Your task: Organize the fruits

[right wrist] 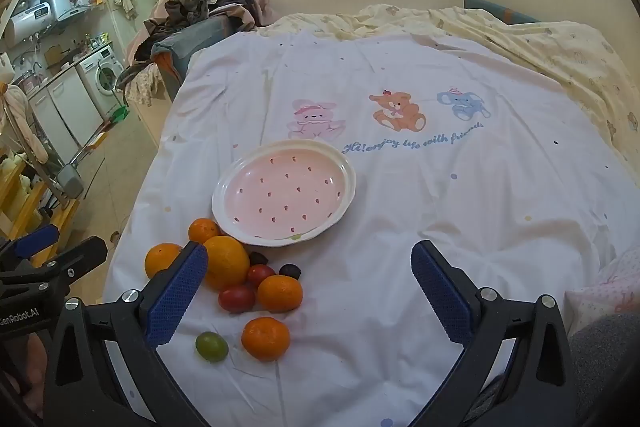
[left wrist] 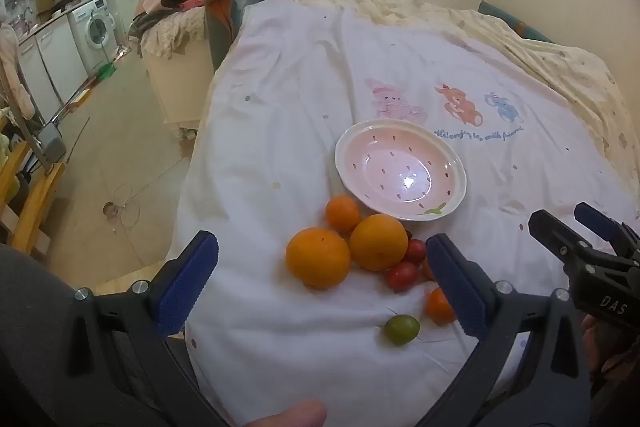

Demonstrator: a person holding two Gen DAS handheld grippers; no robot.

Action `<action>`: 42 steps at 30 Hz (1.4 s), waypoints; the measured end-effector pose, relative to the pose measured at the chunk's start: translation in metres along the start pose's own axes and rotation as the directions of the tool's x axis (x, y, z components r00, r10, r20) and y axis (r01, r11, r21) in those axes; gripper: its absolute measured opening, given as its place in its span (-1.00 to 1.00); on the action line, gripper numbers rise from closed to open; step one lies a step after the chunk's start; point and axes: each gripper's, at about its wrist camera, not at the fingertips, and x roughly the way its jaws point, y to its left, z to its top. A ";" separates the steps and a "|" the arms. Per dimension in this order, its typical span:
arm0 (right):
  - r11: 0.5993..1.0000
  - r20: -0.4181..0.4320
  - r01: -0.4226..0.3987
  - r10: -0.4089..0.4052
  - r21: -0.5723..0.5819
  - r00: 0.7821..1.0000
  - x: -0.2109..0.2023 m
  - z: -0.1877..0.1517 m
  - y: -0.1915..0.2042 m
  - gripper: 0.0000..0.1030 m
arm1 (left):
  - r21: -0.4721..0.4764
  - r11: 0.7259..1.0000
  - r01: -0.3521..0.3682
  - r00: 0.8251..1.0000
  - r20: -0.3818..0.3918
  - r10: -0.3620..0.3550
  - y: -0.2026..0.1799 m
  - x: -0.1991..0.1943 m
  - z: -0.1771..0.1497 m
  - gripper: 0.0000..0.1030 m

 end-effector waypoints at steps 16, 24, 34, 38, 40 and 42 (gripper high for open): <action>1.000 -0.005 0.001 -0.001 -0.002 1.000 0.000 0.001 0.000 1.00 | 0.000 1.000 0.001 1.000 0.001 -0.001 0.000 0.000 0.000 1.00; 1.000 -0.003 0.004 -0.004 -0.004 1.000 -0.001 0.001 0.001 1.00 | -0.001 1.000 0.000 1.000 0.001 0.000 0.000 0.000 0.000 0.99; 1.000 -0.002 0.004 -0.004 -0.005 1.000 0.000 0.000 0.001 1.00 | -0.001 1.000 0.000 1.000 0.001 0.000 0.000 0.000 0.000 0.99; 1.000 -0.001 0.005 -0.005 -0.005 1.000 0.000 -0.001 0.001 1.00 | -0.001 1.000 0.000 1.000 0.001 0.000 0.000 0.000 0.000 0.99; 1.000 -0.002 0.005 -0.005 -0.006 1.000 0.000 0.000 0.001 1.00 | -0.001 1.000 0.000 1.000 0.000 0.000 0.000 0.000 0.000 0.99; 1.000 -0.003 0.004 -0.004 -0.006 1.000 0.000 0.000 0.001 1.00 | -0.001 1.000 -0.001 1.000 0.000 0.001 0.000 0.000 0.000 0.99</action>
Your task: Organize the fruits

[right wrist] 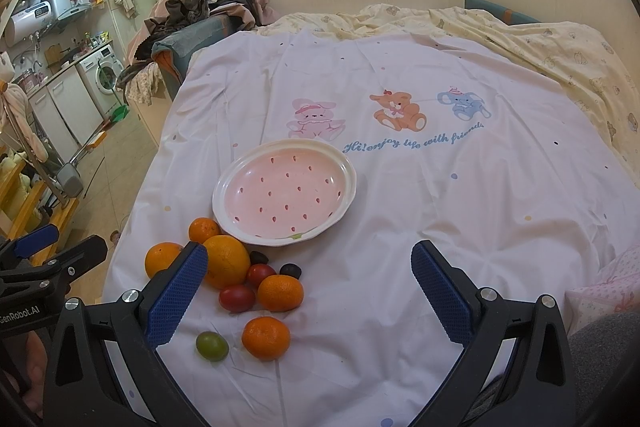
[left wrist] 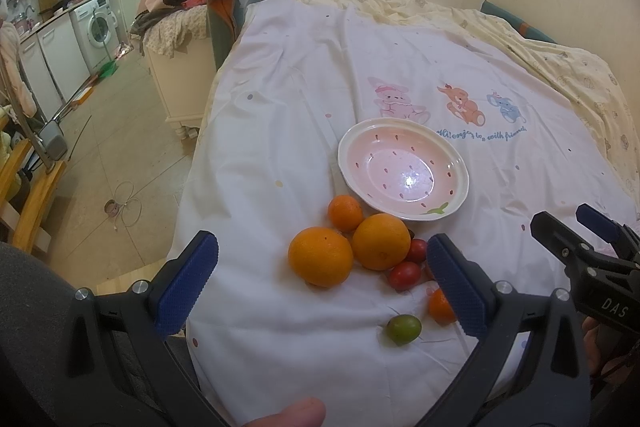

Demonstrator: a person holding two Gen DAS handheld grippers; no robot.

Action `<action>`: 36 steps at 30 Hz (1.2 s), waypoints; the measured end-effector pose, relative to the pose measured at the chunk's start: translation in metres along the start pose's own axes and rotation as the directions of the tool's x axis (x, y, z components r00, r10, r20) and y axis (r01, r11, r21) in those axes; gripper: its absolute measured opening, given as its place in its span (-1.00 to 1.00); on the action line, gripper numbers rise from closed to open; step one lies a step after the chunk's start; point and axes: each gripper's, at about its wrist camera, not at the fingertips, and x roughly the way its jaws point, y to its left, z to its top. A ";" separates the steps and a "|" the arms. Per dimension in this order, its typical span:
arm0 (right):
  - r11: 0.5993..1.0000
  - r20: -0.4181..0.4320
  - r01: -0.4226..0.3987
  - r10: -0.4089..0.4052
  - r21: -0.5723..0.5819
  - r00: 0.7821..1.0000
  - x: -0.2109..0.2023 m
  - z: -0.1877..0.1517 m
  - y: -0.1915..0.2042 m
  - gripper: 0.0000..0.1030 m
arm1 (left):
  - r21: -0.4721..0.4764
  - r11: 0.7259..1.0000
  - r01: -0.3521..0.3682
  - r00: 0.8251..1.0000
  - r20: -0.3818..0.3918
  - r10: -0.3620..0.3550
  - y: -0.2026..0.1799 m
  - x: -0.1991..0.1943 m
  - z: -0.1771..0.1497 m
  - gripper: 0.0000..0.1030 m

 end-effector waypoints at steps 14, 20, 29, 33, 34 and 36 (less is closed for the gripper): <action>1.000 0.001 0.001 -0.001 0.000 1.000 -0.001 0.000 0.000 1.00 | 0.001 1.000 -0.001 1.000 0.000 0.001 0.007 0.002 -0.004 0.99; 1.000 0.001 0.002 -0.002 -0.001 1.000 0.000 0.000 0.001 1.00 | 0.001 1.000 -0.003 1.000 0.000 0.003 0.006 0.002 -0.003 0.99; 1.000 -0.002 0.004 -0.004 -0.002 1.000 0.001 0.001 0.001 1.00 | 0.002 1.000 -0.003 1.000 -0.001 0.003 0.008 -0.001 -0.005 0.99; 1.000 -0.003 0.004 -0.004 0.003 1.000 0.001 0.000 0.000 1.00 | 0.002 1.000 -0.004 1.000 -0.002 0.004 0.010 -0.002 -0.007 0.99; 1.000 -0.003 0.004 -0.004 0.003 1.000 0.001 0.000 0.000 1.00 | 0.001 1.000 -0.003 1.000 -0.003 0.003 0.008 -0.001 -0.005 0.99; 1.000 -0.003 0.003 -0.003 0.001 1.000 0.000 0.000 0.000 1.00 | 0.000 1.000 -0.002 1.000 -0.004 0.002 0.010 -0.001 -0.006 1.00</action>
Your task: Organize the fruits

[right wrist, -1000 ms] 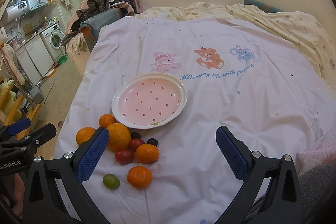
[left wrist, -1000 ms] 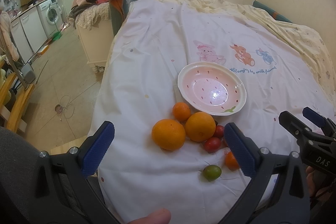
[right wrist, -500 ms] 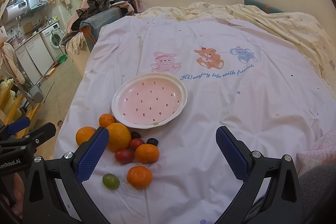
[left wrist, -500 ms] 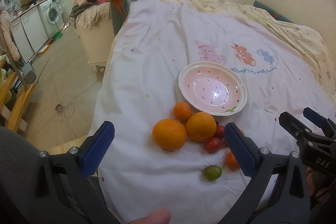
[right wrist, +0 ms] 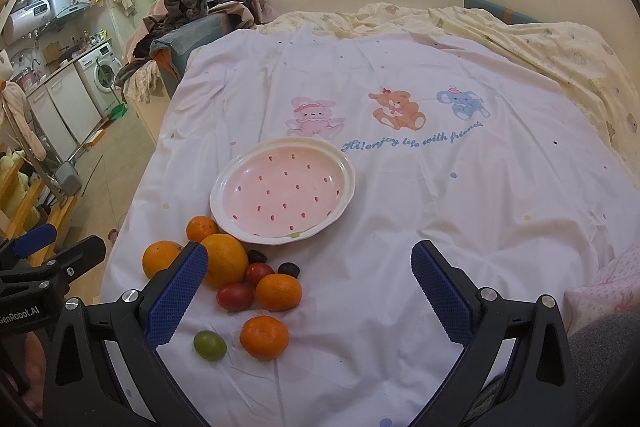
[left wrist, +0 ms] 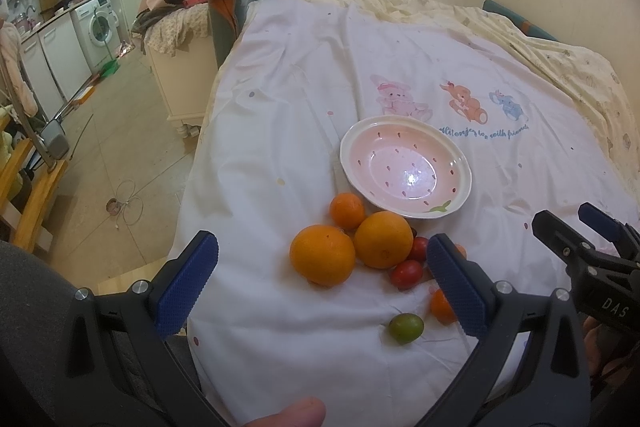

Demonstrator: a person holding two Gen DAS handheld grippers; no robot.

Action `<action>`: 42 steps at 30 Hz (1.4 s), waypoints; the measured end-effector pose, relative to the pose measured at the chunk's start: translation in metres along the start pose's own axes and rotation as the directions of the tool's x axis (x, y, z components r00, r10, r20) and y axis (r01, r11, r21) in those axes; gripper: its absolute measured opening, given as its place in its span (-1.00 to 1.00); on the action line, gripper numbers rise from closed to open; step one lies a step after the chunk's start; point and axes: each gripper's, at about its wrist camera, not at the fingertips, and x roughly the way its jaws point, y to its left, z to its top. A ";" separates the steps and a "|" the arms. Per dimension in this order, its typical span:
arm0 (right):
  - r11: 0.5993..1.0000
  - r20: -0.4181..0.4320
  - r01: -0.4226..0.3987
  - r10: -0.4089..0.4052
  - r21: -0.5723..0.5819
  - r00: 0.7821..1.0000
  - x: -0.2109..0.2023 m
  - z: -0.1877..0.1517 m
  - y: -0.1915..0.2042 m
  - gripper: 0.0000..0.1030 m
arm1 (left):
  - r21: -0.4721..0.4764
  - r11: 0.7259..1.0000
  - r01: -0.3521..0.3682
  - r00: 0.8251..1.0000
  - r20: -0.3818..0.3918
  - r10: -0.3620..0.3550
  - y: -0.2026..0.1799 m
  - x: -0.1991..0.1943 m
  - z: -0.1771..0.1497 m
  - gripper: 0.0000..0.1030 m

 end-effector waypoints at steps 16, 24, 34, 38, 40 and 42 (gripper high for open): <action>1.000 -0.008 0.004 -0.004 -0.004 1.000 0.007 -0.005 -0.001 1.00 | -0.002 1.000 0.005 1.000 -0.009 -0.005 -0.001 0.008 -0.006 1.00; 1.000 -0.026 0.003 -0.003 0.020 1.000 0.012 -0.004 -0.004 1.00 | 0.011 0.999 -0.053 0.995 -0.082 0.054 -0.002 0.017 -0.005 0.99; 0.999 -0.234 -0.028 0.036 0.036 0.972 0.037 -0.001 -0.023 1.00 | 0.035 0.998 -0.052 0.953 -0.298 0.059 0.001 0.052 0.005 0.99; 0.997 -0.331 -0.065 0.074 0.037 0.941 0.051 -0.005 -0.024 1.00 | 0.023 0.999 -0.028 0.926 -0.376 0.035 0.002 0.069 0.007 0.99; 0.994 -0.372 -0.095 0.109 0.056 0.922 0.058 -0.007 -0.025 1.00 | 0.013 1.000 -0.018 0.914 -0.406 0.021 0.002 0.077 0.009 0.99; 0.990 -0.408 -0.112 0.138 0.089 0.902 0.066 -0.012 -0.027 1.00 | 0.009 1.000 -0.013 0.901 -0.434 0.015 0.002 0.084 0.012 0.99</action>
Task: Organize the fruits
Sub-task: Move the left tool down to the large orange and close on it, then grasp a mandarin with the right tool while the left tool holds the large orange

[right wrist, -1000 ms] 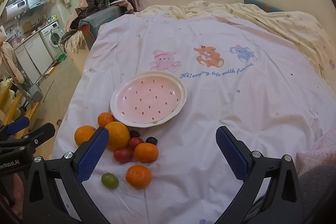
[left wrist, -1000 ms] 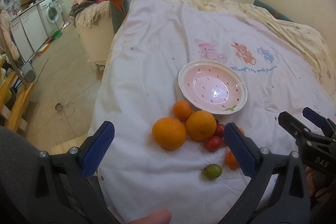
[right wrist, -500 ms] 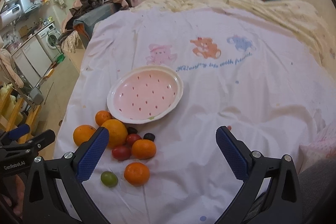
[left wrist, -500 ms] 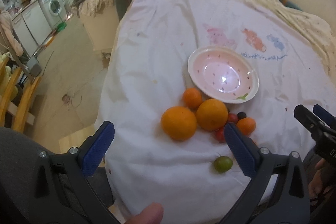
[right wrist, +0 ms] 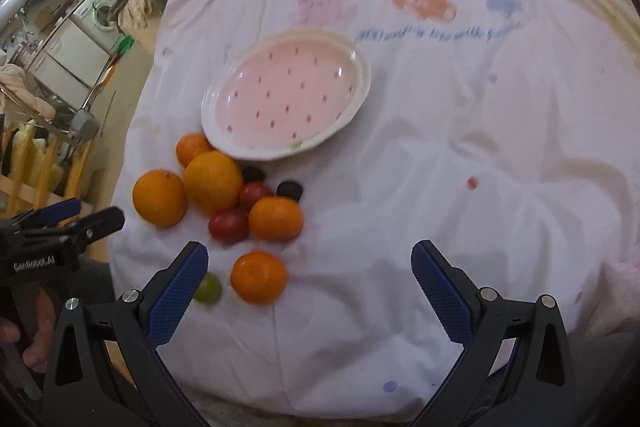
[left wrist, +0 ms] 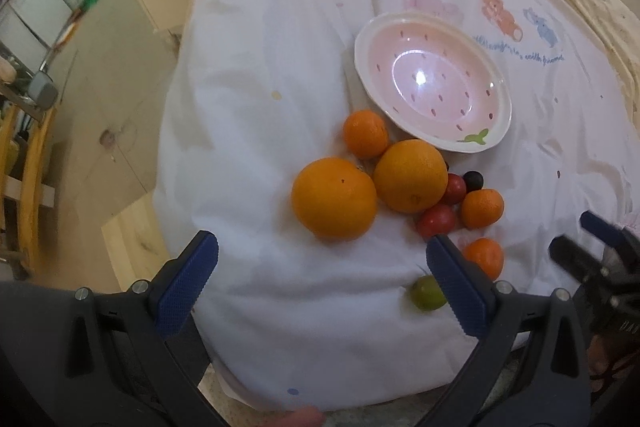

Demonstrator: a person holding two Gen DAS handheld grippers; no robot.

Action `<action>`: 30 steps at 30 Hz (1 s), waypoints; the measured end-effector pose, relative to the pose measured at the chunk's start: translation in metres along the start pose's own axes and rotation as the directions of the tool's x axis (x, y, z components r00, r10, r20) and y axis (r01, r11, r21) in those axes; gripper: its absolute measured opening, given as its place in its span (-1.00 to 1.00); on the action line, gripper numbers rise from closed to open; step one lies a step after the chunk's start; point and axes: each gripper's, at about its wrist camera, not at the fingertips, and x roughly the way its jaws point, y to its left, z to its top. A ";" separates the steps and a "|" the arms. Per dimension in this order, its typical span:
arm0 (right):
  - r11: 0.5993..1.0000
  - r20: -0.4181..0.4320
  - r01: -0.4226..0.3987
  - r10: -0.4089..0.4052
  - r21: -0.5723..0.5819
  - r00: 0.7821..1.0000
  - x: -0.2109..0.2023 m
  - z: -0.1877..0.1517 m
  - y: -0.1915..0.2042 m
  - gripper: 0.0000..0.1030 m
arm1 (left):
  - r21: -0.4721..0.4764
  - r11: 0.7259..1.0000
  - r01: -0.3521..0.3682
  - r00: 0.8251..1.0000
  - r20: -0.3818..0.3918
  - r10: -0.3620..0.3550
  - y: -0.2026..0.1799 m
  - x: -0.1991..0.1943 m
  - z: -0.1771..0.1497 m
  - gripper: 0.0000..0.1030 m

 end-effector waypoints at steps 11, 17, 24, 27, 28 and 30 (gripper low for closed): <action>0.998 -0.068 0.035 -0.032 0.051 0.997 0.024 -0.005 -0.006 1.00 | 0.011 1.000 0.016 0.988 -0.153 -0.014 -0.007 0.042 0.018 0.99; 0.997 -0.077 0.055 -0.050 0.060 0.996 0.029 -0.004 -0.008 1.00 | 0.036 0.999 -0.006 0.982 -0.188 0.013 -0.012 0.066 0.027 0.68; 0.996 -0.082 0.059 -0.054 0.064 0.995 0.030 -0.003 -0.009 1.00 | 0.046 0.999 0.010 0.982 -0.189 -0.001 -0.014 0.075 0.033 0.44; 0.997 -0.089 0.056 -0.051 0.058 0.995 0.032 -0.002 -0.008 1.00 | 0.047 0.999 0.006 0.985 -0.175 0.002 -0.013 0.075 0.032 0.14; 0.997 -0.092 0.051 -0.046 0.056 0.995 0.032 -0.003 -0.007 1.00 | 0.041 0.999 0.010 0.984 -0.177 -0.003 -0.012 0.074 0.033 0.12; 0.998 -0.112 0.024 -0.018 0.053 0.994 0.036 -0.004 -0.004 1.00 | 0.025 0.999 0.019 0.984 -0.177 -0.015 -0.009 0.072 0.032 0.09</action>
